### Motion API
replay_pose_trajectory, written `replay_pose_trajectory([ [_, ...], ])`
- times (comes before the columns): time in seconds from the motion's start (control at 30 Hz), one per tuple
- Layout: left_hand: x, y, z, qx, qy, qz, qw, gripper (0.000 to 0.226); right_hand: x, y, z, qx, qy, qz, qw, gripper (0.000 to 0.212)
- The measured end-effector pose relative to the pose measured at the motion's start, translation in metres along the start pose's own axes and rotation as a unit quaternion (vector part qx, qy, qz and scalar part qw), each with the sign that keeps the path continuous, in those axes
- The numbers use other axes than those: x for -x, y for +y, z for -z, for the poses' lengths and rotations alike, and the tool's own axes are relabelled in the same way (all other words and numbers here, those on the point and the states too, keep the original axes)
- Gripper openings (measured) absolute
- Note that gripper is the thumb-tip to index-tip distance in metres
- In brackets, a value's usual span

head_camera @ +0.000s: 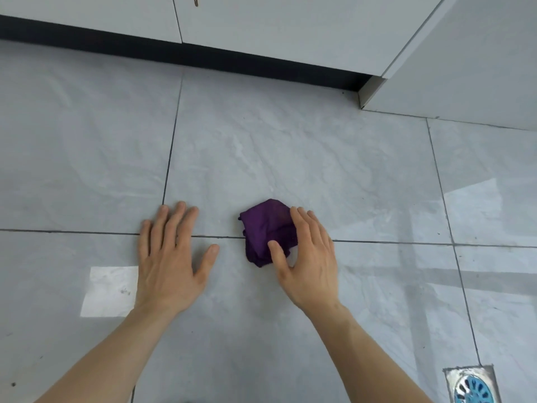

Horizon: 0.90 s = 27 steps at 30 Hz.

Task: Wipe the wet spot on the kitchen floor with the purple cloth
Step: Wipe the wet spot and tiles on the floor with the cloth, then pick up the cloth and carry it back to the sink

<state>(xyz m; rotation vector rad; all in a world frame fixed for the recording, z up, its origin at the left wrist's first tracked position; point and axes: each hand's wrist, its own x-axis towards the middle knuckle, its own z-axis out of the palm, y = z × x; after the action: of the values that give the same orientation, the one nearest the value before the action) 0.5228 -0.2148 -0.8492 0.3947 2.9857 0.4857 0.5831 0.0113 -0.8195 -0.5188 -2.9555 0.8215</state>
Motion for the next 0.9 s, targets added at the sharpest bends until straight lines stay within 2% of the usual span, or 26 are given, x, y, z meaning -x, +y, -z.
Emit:
replay_pose_trajectory([
  [0.1, -0.019, 0.029, 0.009, 0.071, -0.006, -0.092, 0.993, 0.073, -0.006, 0.011, 0.002, 0.013, -0.06, 0.032, 0.998, 0.079],
  [0.2, -0.042, 0.06, 0.013, 0.106, -0.114, -0.192, 0.969, 0.075, -0.012, 0.014, 0.008, 0.016, -0.096, 0.05, 0.994, 0.09],
  [0.27, -0.052, 0.069, 0.015, 0.086, -0.189, -0.219, 0.953, 0.079, -0.013, 0.014, 0.011, 0.03, -0.119, 0.06, 0.991, 0.095],
  [0.37, -0.057, 0.072, 0.021, 0.055, -0.221, -0.2, 0.953, 0.081, -0.01, 0.012, 0.011, 0.035, -0.092, 0.057, 0.994, 0.087],
  [0.53, -0.035, 0.07, 0.022, 0.005, -0.143, -0.215, 0.966, 0.068, 0.002, -0.001, 0.005, 0.064, -0.04, 0.094, 0.993, 0.061],
  [0.7, -0.006, 0.066, 0.015, -0.058, -0.092, -0.216, 0.97, 0.066, 0.014, -0.009, 0.002, 0.097, -0.058, 0.116, 0.987, 0.045],
  [0.8, 0.01, 0.065, 0.021, -0.044, -0.127, -0.201, 0.97, 0.057, 0.027, -0.008, 0.006, 0.094, -0.089, 0.126, 0.984, 0.04],
  [0.9, 0.025, 0.068, 0.035, -0.003, -0.213, -0.16, 0.964, 0.043, 0.04, -0.008, 0.016, 0.081, -0.153, 0.122, 0.977, 0.035],
])
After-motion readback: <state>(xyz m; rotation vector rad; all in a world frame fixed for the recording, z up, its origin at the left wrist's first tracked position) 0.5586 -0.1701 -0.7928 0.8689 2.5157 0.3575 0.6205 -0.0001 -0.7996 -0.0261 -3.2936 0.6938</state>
